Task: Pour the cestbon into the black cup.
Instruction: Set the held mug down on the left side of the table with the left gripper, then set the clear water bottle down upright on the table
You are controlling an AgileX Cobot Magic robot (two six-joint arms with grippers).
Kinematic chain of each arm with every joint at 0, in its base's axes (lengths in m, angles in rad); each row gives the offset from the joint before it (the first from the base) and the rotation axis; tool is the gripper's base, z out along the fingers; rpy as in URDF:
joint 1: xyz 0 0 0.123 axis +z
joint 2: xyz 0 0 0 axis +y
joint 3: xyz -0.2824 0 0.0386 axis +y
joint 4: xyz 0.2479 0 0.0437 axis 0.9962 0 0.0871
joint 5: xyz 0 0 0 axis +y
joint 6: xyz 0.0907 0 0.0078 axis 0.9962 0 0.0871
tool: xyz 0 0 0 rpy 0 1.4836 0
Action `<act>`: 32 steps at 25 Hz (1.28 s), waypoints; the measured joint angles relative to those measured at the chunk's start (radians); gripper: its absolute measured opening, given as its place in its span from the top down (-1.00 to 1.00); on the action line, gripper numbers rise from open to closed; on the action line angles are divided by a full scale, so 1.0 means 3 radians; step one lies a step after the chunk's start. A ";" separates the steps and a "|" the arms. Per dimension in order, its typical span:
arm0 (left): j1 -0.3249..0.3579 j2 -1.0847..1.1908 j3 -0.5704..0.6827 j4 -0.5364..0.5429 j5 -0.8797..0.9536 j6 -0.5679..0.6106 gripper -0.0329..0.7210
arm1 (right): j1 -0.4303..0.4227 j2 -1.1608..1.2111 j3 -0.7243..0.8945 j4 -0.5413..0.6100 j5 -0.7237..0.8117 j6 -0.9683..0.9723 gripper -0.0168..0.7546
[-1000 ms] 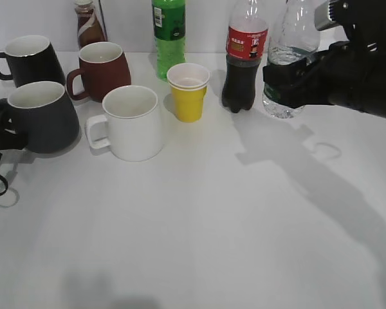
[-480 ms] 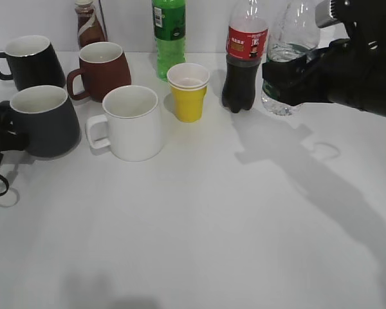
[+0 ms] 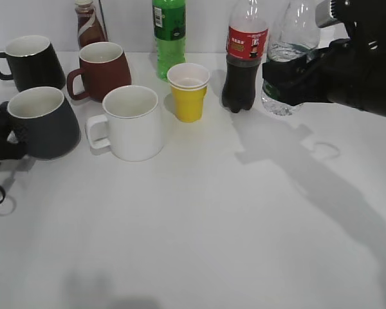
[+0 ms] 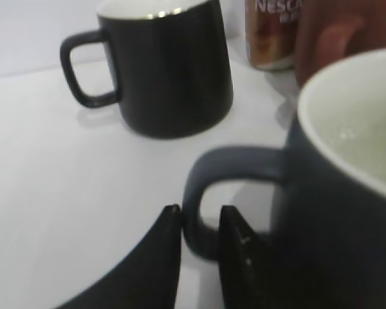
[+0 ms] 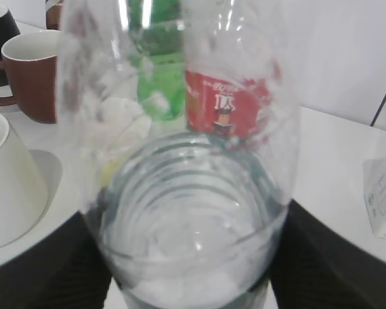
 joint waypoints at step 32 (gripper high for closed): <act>0.0000 -0.1732 0.0533 0.0165 0.0481 -0.0168 0.39 | 0.0000 0.0964 0.0470 0.0428 -0.1700 -0.0702 -0.74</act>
